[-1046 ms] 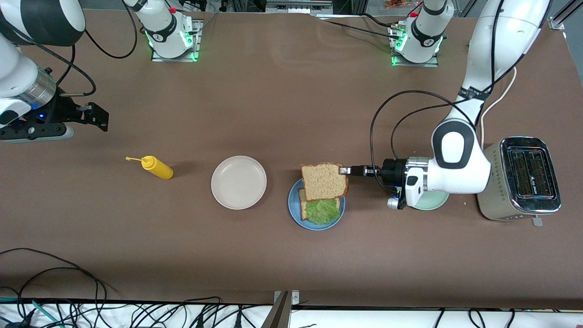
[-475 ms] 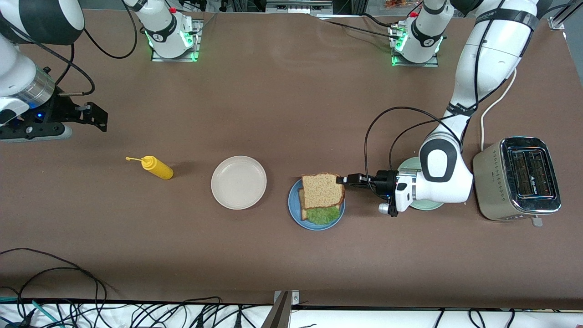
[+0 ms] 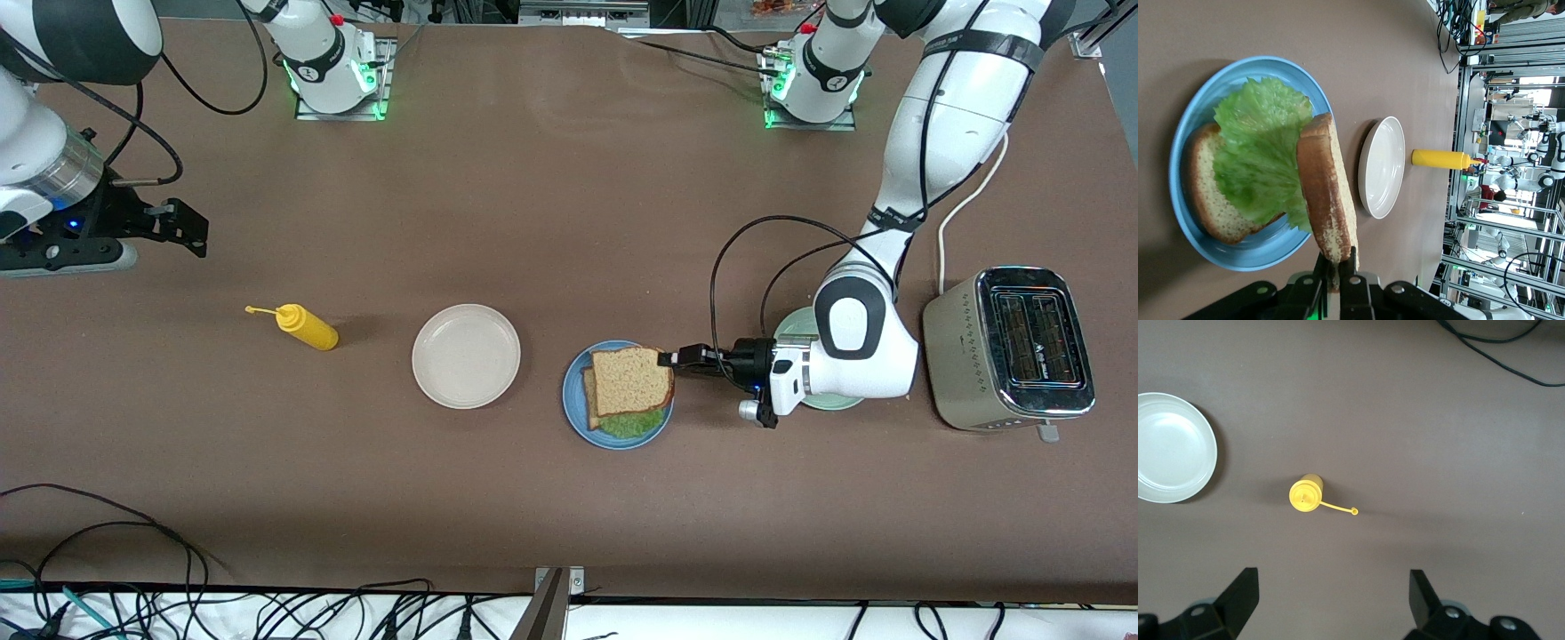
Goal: Make sandwich in blue plate with both arms
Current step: 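Lower the toast onto the lettuce and open the left gripper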
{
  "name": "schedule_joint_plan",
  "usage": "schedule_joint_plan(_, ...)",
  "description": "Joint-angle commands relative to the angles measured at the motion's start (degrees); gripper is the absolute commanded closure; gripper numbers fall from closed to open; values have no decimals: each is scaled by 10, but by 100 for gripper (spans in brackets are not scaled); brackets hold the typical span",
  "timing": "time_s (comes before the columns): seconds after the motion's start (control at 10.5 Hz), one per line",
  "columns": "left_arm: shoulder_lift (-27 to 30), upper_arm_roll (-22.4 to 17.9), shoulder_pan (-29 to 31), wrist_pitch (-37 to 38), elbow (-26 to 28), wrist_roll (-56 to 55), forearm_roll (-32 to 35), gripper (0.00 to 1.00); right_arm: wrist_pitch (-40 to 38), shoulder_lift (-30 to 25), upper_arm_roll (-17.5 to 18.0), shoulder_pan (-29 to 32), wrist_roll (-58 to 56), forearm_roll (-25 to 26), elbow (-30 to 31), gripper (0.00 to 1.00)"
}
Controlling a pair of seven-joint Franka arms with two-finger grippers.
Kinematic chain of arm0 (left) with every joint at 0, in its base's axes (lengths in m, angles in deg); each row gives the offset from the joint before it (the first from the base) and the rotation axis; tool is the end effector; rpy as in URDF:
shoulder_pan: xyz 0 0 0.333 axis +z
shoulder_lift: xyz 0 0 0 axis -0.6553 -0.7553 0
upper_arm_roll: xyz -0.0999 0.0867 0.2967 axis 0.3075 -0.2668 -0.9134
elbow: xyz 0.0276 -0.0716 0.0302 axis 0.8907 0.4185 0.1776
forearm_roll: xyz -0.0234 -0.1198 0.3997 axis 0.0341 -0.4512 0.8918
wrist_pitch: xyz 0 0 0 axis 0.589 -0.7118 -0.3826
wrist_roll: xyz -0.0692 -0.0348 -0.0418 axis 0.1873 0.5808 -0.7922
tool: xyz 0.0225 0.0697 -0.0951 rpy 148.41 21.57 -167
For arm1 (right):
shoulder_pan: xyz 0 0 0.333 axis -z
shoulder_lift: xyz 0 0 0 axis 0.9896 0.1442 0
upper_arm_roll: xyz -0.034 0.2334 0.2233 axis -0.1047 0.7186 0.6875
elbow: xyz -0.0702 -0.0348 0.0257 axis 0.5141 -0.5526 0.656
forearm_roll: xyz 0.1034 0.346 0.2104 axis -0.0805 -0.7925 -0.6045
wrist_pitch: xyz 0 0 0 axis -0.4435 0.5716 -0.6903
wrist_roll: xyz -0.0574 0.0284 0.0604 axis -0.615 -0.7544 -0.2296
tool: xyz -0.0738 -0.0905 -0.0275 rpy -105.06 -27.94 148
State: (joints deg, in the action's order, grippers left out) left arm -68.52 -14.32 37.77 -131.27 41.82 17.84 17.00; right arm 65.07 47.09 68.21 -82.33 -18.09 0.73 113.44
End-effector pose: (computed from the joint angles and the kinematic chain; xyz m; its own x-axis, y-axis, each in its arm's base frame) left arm 0.6865 -0.2249 0.1921 0.9915 -0.1134 -0.0630 0.0026 -0.4683 0.8836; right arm 0.5940 0.0349 0.5388 0.9911 0.1304 0.0251 0.1276 -0.9876 0.0918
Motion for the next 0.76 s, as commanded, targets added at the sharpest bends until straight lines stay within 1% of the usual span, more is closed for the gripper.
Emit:
schedule_joint_plan(0.0,-12,-6,-13,-14,-17,16,-19,100,-4,5,11,10,84,-6,-9,0)
schedule_joint_plan(0.1,-12,-6,-17,-30,-16,16,-19,100,-3,5,11,10,85,-4,-10,0)
schedule_joint_plan(0.19,-15,-6,-19,-42,-16,16,-19,88,-2,6,12,10,84,-4,-9,0)
schedule_joint_plan(0.29,-16,-6,-19,-46,-15,16,-19,66,-2,12,12,10,83,-3,-9,0)
schedule_joint_plan(0.38,-20,-6,-19,-46,-15,16,-19,54,-1,12,12,10,83,-3,-9,0)
schedule_joint_plan(0.48,-20,-6,-18,-46,-13,16,-19,47,-1,12,12,9,83,-3,-9,0)
schedule_joint_plan(0.67,-20,-6,-15,-46,-10,17,-16,37,1,12,13,9,84,-3,-9,0)
